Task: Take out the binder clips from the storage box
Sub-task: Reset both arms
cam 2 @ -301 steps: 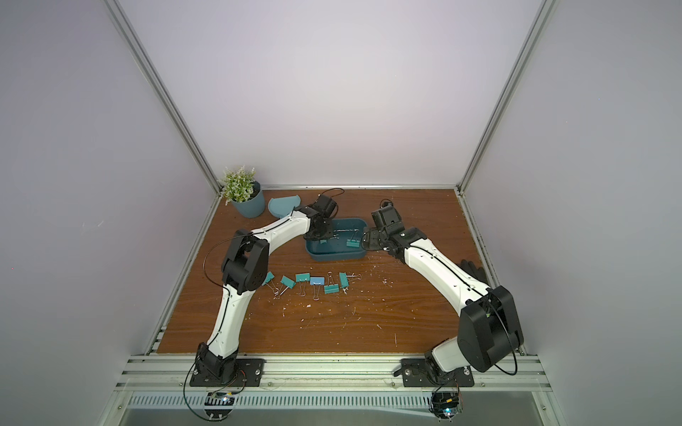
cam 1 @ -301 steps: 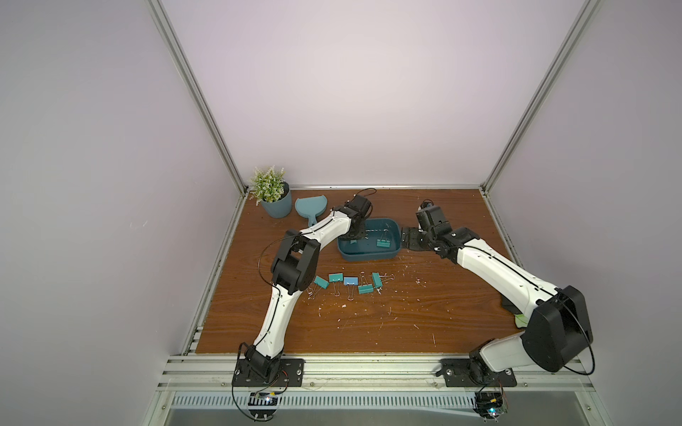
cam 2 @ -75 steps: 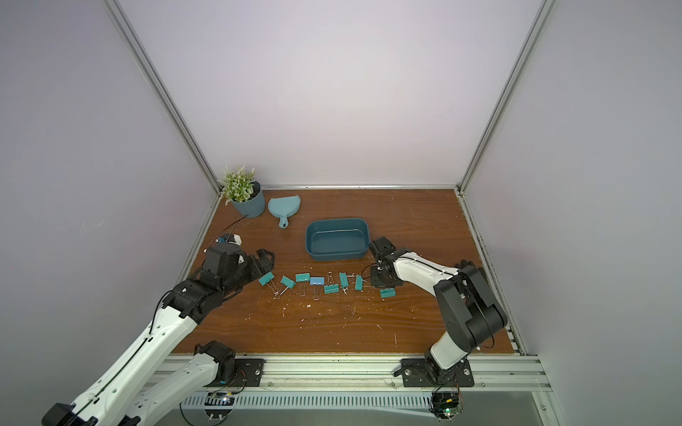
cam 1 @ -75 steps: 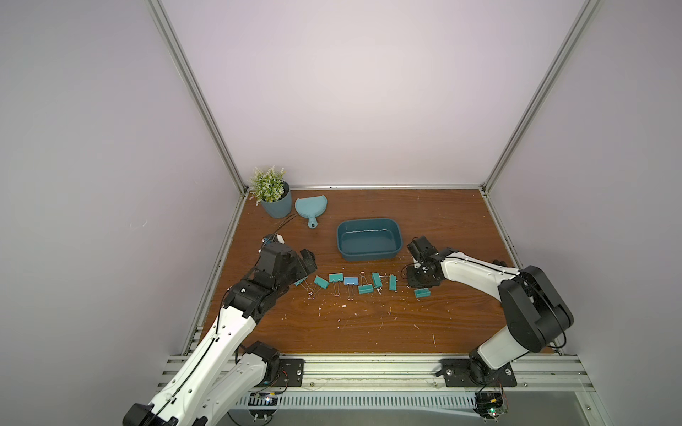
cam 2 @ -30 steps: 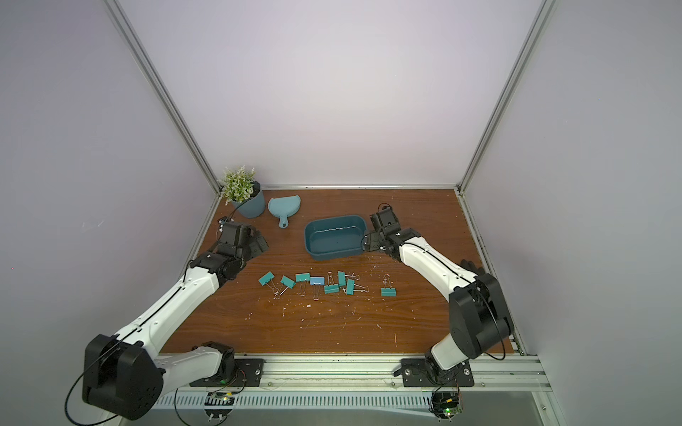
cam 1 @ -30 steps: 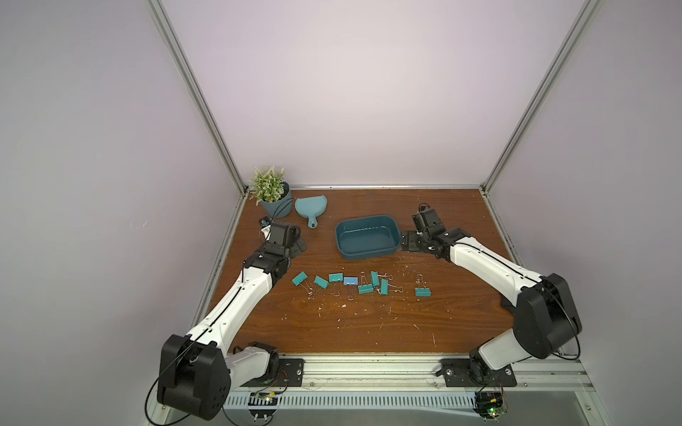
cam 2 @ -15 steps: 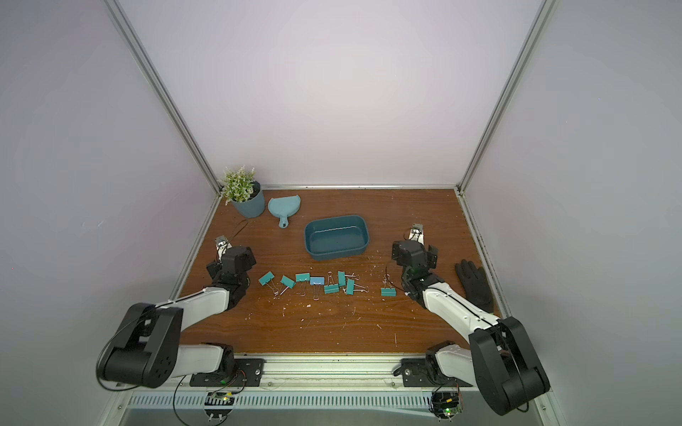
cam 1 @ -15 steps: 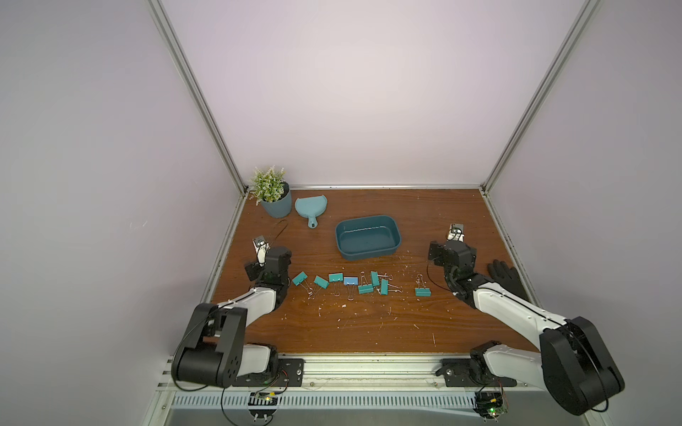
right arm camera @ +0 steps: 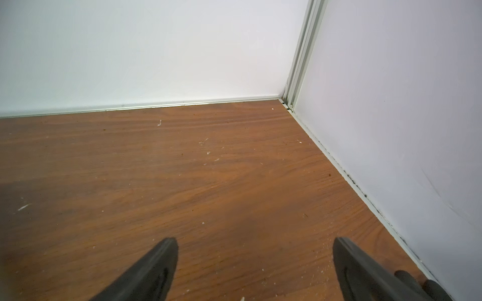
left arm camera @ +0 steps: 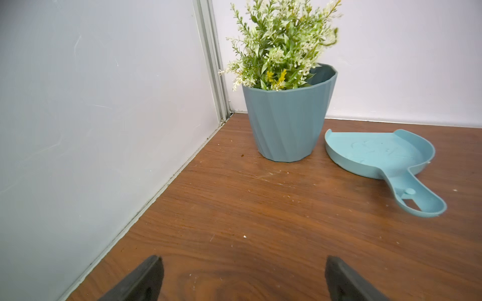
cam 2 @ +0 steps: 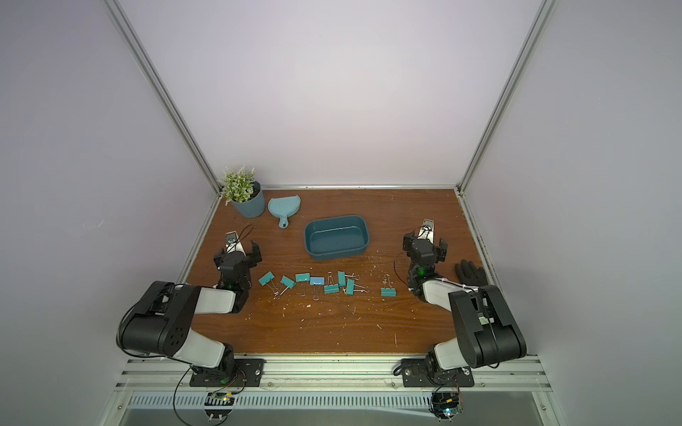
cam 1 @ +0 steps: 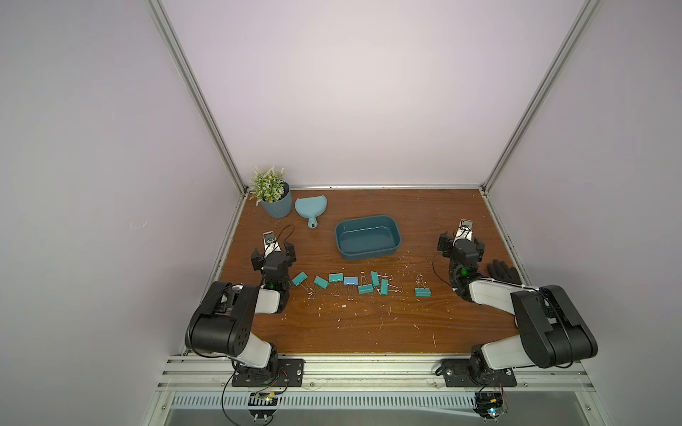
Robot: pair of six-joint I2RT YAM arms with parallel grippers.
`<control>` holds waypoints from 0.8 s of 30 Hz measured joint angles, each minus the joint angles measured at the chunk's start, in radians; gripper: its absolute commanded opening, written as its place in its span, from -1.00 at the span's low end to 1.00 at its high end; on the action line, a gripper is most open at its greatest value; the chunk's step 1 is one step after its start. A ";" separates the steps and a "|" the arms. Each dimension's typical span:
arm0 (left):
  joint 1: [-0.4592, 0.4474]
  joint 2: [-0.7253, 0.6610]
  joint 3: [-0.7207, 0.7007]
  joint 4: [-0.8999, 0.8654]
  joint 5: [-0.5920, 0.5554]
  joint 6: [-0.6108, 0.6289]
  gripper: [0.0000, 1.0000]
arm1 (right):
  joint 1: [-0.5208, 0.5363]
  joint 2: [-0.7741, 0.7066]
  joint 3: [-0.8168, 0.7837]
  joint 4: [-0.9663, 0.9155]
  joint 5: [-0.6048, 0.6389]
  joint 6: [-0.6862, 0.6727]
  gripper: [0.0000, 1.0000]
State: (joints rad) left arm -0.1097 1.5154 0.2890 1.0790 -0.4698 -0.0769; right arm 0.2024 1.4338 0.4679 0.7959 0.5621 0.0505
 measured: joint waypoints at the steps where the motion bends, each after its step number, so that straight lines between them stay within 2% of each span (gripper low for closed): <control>1: 0.000 0.000 -0.008 0.013 0.015 0.003 1.00 | -0.003 -0.020 -0.018 0.013 -0.003 -0.003 0.98; 4: 0.004 0.000 -0.042 0.073 0.055 0.011 0.99 | -0.015 -0.080 -0.100 0.050 -0.019 -0.002 0.98; 8: 0.008 0.027 -0.099 0.180 0.103 0.029 1.00 | -0.028 -0.063 -0.211 0.151 -0.048 -0.014 0.99; 10: 0.010 0.031 -0.105 0.198 0.116 0.033 1.00 | -0.032 -0.023 -0.226 0.191 -0.074 -0.030 0.99; 15: 0.010 0.031 -0.106 0.241 0.135 0.040 1.00 | -0.056 0.104 -0.283 0.422 -0.143 -0.049 0.99; 24: 0.011 0.034 -0.106 0.275 0.143 0.045 1.00 | -0.079 0.119 -0.289 0.490 -0.208 -0.053 0.99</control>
